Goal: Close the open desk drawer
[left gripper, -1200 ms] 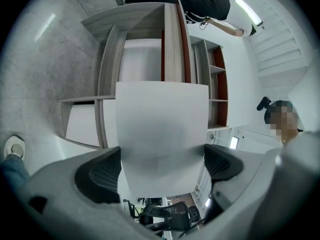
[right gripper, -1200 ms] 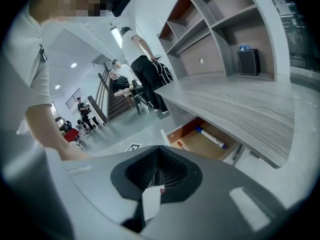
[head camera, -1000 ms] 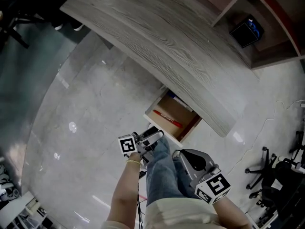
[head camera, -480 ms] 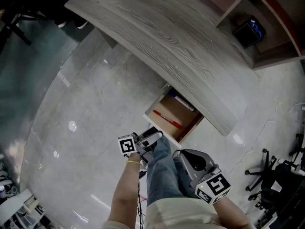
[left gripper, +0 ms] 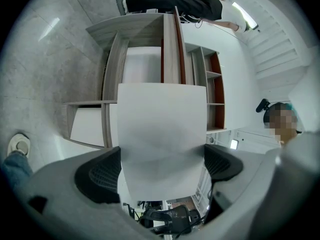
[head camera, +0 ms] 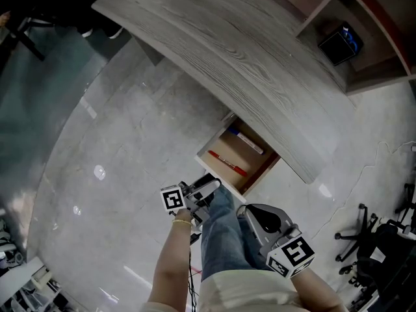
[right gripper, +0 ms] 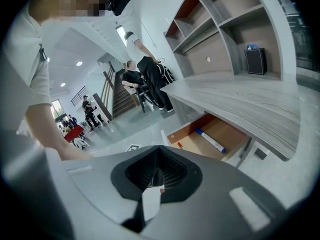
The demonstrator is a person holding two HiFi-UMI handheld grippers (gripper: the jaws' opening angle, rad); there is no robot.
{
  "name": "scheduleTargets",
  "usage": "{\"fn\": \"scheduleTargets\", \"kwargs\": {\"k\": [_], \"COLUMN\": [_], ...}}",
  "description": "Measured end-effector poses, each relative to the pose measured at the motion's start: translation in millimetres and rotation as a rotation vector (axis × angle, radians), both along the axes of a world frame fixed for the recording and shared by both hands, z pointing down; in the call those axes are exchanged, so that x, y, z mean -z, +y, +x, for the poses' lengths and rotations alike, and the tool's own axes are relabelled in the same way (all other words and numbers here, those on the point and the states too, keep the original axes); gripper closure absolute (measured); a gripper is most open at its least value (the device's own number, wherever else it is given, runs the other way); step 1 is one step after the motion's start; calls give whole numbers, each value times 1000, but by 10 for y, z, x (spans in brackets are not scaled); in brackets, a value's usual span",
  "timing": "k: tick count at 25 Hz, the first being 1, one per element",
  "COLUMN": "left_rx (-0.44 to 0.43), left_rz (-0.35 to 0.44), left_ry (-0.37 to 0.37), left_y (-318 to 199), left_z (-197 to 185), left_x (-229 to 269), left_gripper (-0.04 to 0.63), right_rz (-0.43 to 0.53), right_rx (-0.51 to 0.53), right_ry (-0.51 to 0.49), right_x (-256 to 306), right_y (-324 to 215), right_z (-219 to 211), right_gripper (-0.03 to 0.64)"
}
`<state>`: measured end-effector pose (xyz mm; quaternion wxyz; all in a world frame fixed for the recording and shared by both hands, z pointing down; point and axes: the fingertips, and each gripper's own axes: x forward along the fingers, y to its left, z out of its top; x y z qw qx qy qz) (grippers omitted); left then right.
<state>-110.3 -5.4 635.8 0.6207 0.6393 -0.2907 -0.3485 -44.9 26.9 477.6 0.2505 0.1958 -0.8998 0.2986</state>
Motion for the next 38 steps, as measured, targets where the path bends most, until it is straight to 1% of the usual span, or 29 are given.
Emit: {"fn": "scheduleTargets", "kwargs": {"k": [2, 4, 9, 16, 18, 21, 23, 24, 25, 27, 29, 31, 38], "left_rx": [14, 22, 17, 34, 38, 40, 63, 87, 110, 127, 107, 101, 159], "left_rz": [-4, 2, -6, -20, -25, -16, -46, -66, -75, -66, -59, -71, -75], "left_ry": [14, 11, 9, 15, 27, 6, 11, 18, 21, 16, 1, -7, 10], "left_y": [9, 15, 76, 106, 98, 92, 133, 167, 195, 204, 180, 182, 225], "left_z": [-11, -29, 1, 7, 11, 10, -16, -50, -88, -119, -86, -80, -124], "left_x": [21, 32, 15, -45, -33, -50, -83, -91, -87, -55, -46, -68, -35], "left_gripper": [77, 77, 77, 77, 75, 75, 80, 149, 259, 273, 284, 293, 318], "right_rz": [1, 0, -1, -2, -3, -7, -8, -9, -10, -12, -15, -17, -7], "right_rx": [3, 6, 12, 23, 27, 34, 39, 41, 42, 46, 50, 55, 66], "right_ry": [0, 1, 4, 4, 4, 5, 4, 4, 3, 1, -1, -5, -16], "right_x": [1, -4, -19, -30, -35, -49, -52, -52, -52, -64, -82, -84, -49], "right_y": [14, 26, 37, 33, 34, 39, 48, 55, 60, 63, 69, 80, 63], "right_z": [0, 0, 20, 18, 24, 33, 37, 39, 40, 41, 34, 14, 25], "right_gripper": [611, 611, 611, 611, 611, 611, 611, 611, 611, 611, 611, 611, 611]}}
